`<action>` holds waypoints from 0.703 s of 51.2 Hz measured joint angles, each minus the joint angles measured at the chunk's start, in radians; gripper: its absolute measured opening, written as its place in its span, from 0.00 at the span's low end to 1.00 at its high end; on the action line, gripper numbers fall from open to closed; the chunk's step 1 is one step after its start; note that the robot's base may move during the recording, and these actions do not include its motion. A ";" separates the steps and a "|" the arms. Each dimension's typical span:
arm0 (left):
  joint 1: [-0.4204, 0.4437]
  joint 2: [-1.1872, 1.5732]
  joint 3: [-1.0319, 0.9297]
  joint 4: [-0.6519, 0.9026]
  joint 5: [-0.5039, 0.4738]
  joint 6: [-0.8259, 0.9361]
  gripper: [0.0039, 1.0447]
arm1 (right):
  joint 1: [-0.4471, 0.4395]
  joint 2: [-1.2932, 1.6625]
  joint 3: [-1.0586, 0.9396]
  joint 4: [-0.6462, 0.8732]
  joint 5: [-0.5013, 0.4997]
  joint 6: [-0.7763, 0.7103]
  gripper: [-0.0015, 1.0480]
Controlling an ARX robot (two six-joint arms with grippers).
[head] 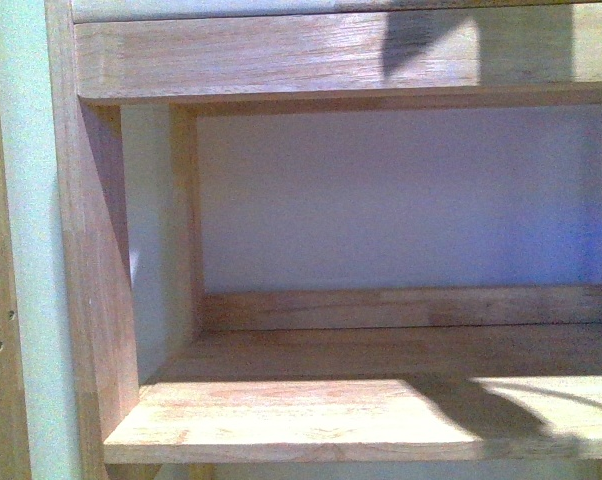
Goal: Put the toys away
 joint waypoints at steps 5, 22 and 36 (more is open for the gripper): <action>0.000 0.000 0.000 0.000 0.000 0.000 0.94 | 0.029 0.048 0.043 0.002 -0.015 0.062 0.07; 0.000 0.000 0.000 0.000 0.000 0.000 0.94 | 0.119 0.129 0.094 0.017 -0.064 0.131 0.07; 0.000 0.000 0.000 0.000 0.000 0.000 0.94 | 0.185 0.170 0.138 0.026 -0.085 0.175 0.07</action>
